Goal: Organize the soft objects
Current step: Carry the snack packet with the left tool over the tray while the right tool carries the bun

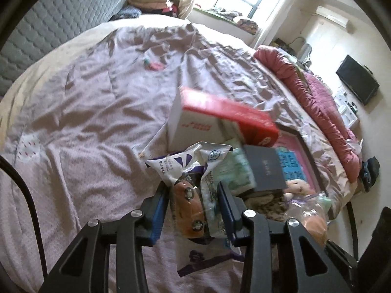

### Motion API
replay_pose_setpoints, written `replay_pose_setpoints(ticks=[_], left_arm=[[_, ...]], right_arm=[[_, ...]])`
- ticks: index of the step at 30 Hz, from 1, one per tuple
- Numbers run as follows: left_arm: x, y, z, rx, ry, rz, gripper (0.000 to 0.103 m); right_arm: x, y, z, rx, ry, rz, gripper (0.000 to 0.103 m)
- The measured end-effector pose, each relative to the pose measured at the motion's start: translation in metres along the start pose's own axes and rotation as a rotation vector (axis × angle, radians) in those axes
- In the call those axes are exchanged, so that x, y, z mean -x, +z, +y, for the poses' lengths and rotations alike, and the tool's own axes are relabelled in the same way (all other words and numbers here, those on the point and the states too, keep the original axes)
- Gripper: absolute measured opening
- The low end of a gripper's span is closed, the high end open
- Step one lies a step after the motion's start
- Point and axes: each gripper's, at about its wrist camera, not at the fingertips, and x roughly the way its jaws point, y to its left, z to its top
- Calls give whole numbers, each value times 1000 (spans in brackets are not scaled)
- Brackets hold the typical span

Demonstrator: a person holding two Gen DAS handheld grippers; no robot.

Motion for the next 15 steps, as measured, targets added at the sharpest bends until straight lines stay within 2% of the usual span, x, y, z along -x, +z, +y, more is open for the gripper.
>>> replay_pose_setpoints(ticks=[5, 15], left_arm=[[15, 3, -28, -33, -32, -37, 40], [25, -6, -82, -119, -77, -43, 40]], right_arm=[[20, 13, -15, -46, -4, -57, 42], [63, 25, -68, -108, -84, -147, 42]])
